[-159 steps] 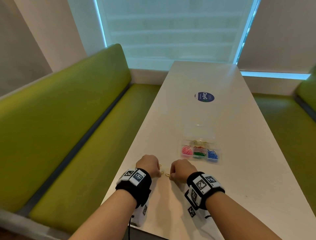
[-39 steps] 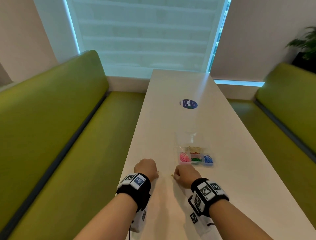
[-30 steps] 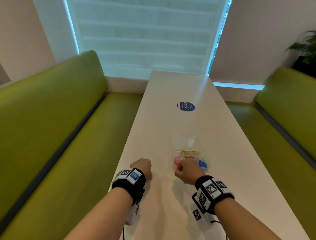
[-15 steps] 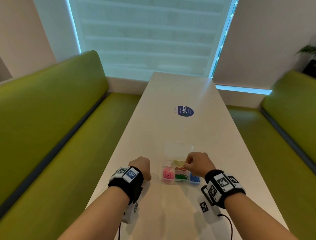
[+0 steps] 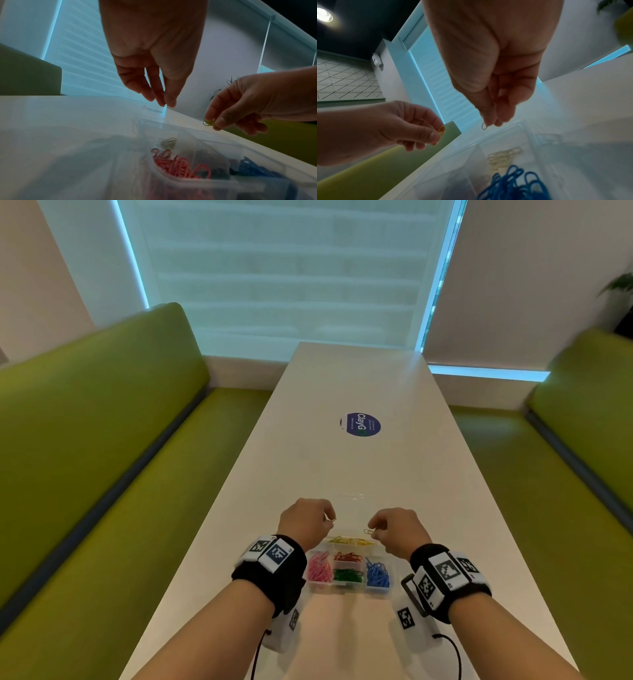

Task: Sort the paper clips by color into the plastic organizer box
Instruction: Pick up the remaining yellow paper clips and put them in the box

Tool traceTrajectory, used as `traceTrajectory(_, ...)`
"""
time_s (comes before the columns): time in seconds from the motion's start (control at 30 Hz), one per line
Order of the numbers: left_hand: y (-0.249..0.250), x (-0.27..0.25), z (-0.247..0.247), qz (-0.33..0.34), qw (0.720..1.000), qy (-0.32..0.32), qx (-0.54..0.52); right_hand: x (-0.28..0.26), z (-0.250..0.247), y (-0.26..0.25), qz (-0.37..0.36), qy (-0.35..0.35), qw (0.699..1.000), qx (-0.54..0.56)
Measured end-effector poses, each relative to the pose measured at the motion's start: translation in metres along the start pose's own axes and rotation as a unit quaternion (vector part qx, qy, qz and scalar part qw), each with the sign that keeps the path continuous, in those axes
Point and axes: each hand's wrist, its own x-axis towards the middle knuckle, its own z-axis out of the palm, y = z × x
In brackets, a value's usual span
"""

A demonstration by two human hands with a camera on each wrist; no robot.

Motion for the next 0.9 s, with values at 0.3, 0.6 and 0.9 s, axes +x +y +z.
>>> traceTrajectory(0.3,0.003,0.012,0.01,-0.003,1.0,-0.017,0.016,0.007,0.003,0.007,-0.014,-0.036,0.999,-0.034)
traceTrajectory(0.6,0.004,0.013,0.009,0.017,0.998,-0.043,0.04,0.007,0.0,0.002,-0.03,-0.012,0.999,-0.041)
traceTrajectory(0.9,-0.002,0.013,0.012,0.025,0.991,-0.103,0.08,0.007,-0.002,0.003,-0.036,-0.009,0.998,-0.057)
